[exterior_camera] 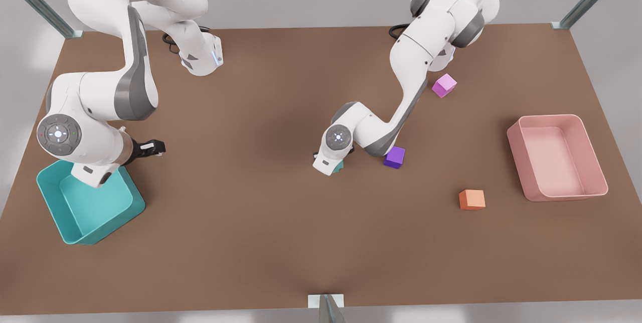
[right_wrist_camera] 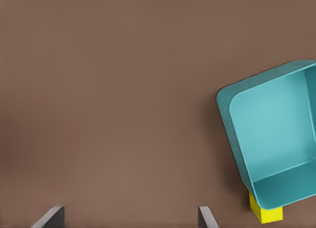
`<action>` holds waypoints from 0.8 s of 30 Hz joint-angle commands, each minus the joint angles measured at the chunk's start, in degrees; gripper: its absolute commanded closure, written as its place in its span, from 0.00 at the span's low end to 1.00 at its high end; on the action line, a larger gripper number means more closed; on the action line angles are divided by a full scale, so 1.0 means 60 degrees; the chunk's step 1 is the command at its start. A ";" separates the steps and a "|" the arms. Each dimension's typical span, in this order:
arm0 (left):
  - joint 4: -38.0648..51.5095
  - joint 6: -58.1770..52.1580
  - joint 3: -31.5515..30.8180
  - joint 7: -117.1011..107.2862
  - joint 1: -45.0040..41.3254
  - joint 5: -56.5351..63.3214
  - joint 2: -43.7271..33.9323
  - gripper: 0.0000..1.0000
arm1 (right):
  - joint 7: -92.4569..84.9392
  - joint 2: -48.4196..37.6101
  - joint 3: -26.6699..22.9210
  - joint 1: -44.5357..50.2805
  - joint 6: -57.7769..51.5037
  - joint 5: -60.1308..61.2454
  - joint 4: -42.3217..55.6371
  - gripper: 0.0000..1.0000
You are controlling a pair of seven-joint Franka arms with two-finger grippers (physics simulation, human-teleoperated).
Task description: Stack the two blue cubes on top of each other
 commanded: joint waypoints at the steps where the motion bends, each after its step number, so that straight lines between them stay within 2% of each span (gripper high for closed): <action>1: 0.0002 0.0092 -0.0008 -0.0878 0.0003 -0.0078 0.0044 0.49 | -0.0783 -0.0007 -0.0002 0.0001 -0.0014 0.0030 0.0003 0.00; 3: 0.0017 0.0122 -0.0008 -0.0893 -0.0011 -0.0166 0.0059 0.46 | -0.0768 -0.0007 -0.0002 0.0001 -0.0014 0.0030 0.0003 0.00; 4: 0.0017 0.0122 -0.0008 -0.0878 -0.0011 -0.0166 0.0059 0.08 | -0.0768 -0.0007 -0.0002 0.0001 -0.0014 0.0030 0.0003 0.00; 5: 0.0017 0.0136 -0.0081 -0.0893 -0.0011 -0.0166 0.0103 0.00 | -0.0768 -0.0007 -0.0002 0.0001 -0.0014 0.0030 0.0003 0.00; 10: 0.0032 0.0049 -0.0111 -0.0908 0.0033 -0.0181 0.0045 0.00 | -0.0783 0.0036 -0.0002 0.0001 -0.0014 0.0074 0.0003 0.00; 17: 0.2009 -0.3833 -0.0081 -0.0498 0.0325 0.0127 -0.0395 0.00 | -0.0768 0.0051 -0.0002 0.0001 -0.0014 0.0148 0.0003 0.00; 19: 0.2932 -0.5897 -0.0096 0.2575 0.1671 0.0141 -0.0951 0.00 | -0.0710 0.0036 -0.0016 0.0015 -0.0014 0.0104 0.0003 0.00; 20: 0.2947 -0.6162 -0.0096 0.4582 0.2873 0.0243 -0.1580 0.00 | -0.0768 0.0022 -0.0016 -0.0014 -0.0029 0.0060 0.0091 0.00; 24: 0.2685 -0.6661 -0.0052 0.8378 0.4881 0.1035 -0.2094 0.00 | 0.0125 -0.0110 -0.0031 0.0015 -0.0322 0.0031 0.0120 0.00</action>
